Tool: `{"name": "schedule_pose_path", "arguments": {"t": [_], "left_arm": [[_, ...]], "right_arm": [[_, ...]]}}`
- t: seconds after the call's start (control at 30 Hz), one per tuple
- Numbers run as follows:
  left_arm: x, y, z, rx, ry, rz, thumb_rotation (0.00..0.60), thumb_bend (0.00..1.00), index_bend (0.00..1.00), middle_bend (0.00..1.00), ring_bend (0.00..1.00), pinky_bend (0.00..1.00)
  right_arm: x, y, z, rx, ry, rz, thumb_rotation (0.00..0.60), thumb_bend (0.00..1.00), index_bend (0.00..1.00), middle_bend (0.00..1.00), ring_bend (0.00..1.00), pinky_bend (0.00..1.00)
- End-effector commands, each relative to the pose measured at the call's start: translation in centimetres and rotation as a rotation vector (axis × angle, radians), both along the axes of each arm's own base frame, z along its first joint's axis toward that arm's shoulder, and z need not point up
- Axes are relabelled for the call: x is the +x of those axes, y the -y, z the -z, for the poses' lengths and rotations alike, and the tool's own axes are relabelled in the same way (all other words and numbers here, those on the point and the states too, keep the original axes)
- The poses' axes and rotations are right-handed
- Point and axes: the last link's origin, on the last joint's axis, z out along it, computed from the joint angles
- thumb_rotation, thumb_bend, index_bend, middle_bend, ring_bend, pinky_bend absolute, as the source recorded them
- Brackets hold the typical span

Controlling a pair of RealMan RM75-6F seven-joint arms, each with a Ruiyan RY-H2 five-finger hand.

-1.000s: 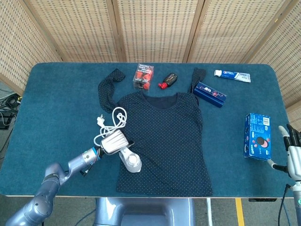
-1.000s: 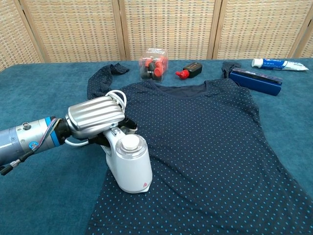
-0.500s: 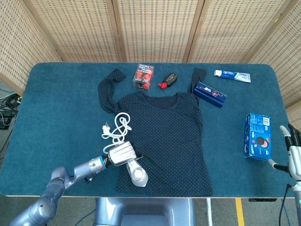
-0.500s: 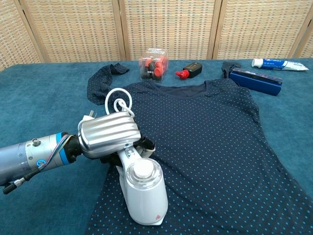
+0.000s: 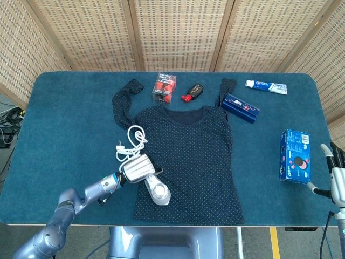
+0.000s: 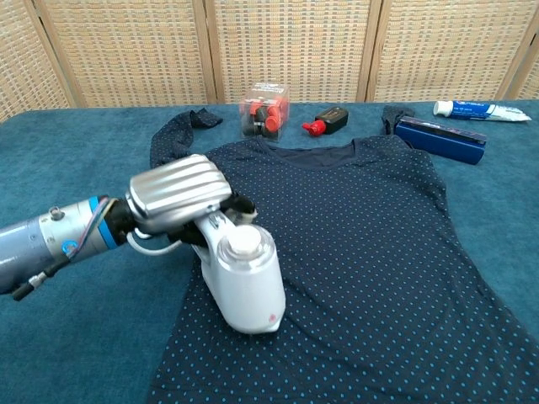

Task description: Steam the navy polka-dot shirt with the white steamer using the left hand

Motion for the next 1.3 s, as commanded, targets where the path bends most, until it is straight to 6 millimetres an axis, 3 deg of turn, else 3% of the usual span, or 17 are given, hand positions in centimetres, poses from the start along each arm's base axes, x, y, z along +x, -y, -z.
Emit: {"name": "schedule_pose_path", "arguments": {"t": [0.03,0.23,0.47,0.73,0.9,1.0,1.17,1.3], "left_arm": [[-0.5,-2.1,-2.6,0.079,0.036,-0.043,0.6,0.8,1.0,0.97,0.9,1.0],[-2.0,-4.9,-8.2,0.223,0.094,-0.083,0.6,0.8,1.0,0.97,0.9,1.0],[-5.4,-6.8,-14.3,0.378,0.049,-0.147,0.6,0.8,1.0,0.97,0.9,1.0],[-10.6,-7.8,-18.8,0.498,-0.024,-0.345,0.6,0.8,1.0,0.97,0.9,1.0],[-13.3,-7.8,-19.3,0.522,-0.094,-0.467,0.6,0.76,0.99,0.96,0.88,1.0],[-14.6,-7.7,-18.6,0.494,-0.102,-0.547,0.6,0.65,0.97,0.93,0.86,1.0],[-15.2,-7.6,-17.2,0.45,-0.089,-0.619,0.6,0.41,0.9,0.85,0.78,0.91],[-15.4,-7.8,-15.9,0.415,-0.088,-0.67,0.6,0.29,0.84,0.79,0.74,0.85]], "right_arm": [[0.0,0.0,0.0,0.001,0.0,-0.001,0.6,0.0,0.03,0.0,0.0,0.0],[0.3,-0.1,0.2,0.006,0.0,-0.008,0.6,0.0,0.03,0.0,0.0,0.0],[0.5,-0.2,0.4,0.013,-0.003,-0.018,0.6,0.0,0.03,0.0,0.0,0.0],[0.8,-0.2,0.9,0.03,-0.01,-0.025,0.6,0.0,0.03,0.0,0.0,0.0],[0.9,-0.1,1.4,0.046,-0.016,-0.026,0.6,0.0,0.03,0.0,0.0,0.0],[0.9,-0.1,1.6,0.052,-0.021,-0.026,0.6,0.0,0.03,0.0,0.0,0.0],[0.9,-0.1,1.8,0.055,-0.026,-0.02,0.6,0.0,0.03,0.0,0.0,0.0],[0.8,0.0,2.0,0.061,-0.03,-0.014,0.6,0.0,0.03,0.0,0.0,0.0]]}}
